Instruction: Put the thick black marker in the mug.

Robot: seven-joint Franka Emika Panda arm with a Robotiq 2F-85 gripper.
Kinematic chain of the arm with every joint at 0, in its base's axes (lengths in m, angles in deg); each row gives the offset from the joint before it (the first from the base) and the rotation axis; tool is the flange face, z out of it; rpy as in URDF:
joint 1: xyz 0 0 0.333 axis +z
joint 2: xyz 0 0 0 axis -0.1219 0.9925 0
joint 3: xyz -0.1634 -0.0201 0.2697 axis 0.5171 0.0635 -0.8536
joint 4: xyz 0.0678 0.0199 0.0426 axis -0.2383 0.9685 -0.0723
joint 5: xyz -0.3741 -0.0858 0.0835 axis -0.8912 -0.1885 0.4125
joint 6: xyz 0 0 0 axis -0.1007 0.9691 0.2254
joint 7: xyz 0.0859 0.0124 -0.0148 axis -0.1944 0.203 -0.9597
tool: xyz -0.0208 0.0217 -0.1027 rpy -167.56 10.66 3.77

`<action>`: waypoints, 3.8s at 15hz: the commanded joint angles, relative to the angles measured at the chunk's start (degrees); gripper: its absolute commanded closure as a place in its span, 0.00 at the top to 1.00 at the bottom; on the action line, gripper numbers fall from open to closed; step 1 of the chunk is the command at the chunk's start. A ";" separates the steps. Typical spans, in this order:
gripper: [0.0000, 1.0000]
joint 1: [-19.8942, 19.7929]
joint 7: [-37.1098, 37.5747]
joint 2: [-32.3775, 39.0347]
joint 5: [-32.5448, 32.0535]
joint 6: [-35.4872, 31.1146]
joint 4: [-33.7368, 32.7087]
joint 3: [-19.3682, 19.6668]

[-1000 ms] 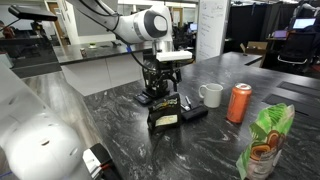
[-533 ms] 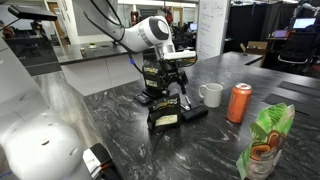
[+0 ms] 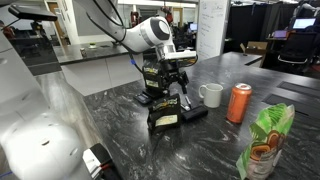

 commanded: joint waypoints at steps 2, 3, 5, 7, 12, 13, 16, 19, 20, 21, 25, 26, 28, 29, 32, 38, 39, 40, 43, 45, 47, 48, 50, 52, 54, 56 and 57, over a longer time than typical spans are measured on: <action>1.00 -0.75 0.70 0.97 -0.41 -3.15 -0.15 -0.58; 1.00 -0.75 1.28 1.31 -0.36 -5.67 0.04 -0.51; 1.00 -0.91 2.32 1.99 -0.40 -10.75 0.88 -0.34; 1.00 -1.15 2.88 2.93 -0.68 -14.63 1.63 -0.28; 1.00 -1.62 1.76 7.12 0.17 -19.42 2.94 -0.32; 1.00 -1.64 2.00 7.74 -0.31 -18.68 2.99 -0.45; 1.00 -1.49 4.23 9.32 -2.88 -15.20 2.80 -0.71; 0.99 -1.31 6.50 10.42 -6.79 -11.43 1.61 -0.84; 0.75 -1.39 6.77 10.42 -7.88 -10.77 1.68 -0.82; 0.74 -1.42 7.18 10.55 -8.66 -10.03 1.52 -0.85; 0.45 -1.46 8.09 10.74 -10.46 -9.52 1.20 -0.94; 0.37 -1.45 8.27 10.77 -10.61 -9.62 1.18 -0.97; 0.24 -1.46 8.54 10.85 -10.98 -9.87 1.07 -0.98; 0.16 -1.46 8.64 10.83 -11.06 -9.96 1.06 -0.99; 0.00 -1.50 9.07 10.81 -11.34 -10.35 1.12 -0.98; 0.05 -1.60 9.63 10.18 -9.73 -12.50 1.56 -1.01; 0.05 -1.69 9.92 10.05 -9.57 -13.77 1.71 -0.96; 0.05 -1.76 10.53 10.02 -9.39 -15.17 1.78 -0.91; 0.05 -1.12 8.45 1.54 -4.84 -11.73 2.00 -1.69; 0.05 -0.83 8.72 -2.81 -2.09 -11.06 1.37 -1.82; 0.05 -0.57 9.60 -7.35 0.04 -9.99 0.48 -1.81; 0.05 -0.67 10.50 -9.19 0.64 -9.04 -0.27 -1.60; 0.05 -1.04 12.20 -11.50 1.93 -9.26 -1.38 -0.72; 0.05 -1.49 13.77 -12.00 5.62 -12.52 -1.73 1.68; 0.05 -1.91 14.03 -10.71 9.43 -17.86 -1.48 4.58; 0.05 -2.23 14.37 -8.85 13.50 -23.96 -1.56 6.87; 0.05 -2.56 14.30 -7.92 14.80 -28.48 -1.51 7.83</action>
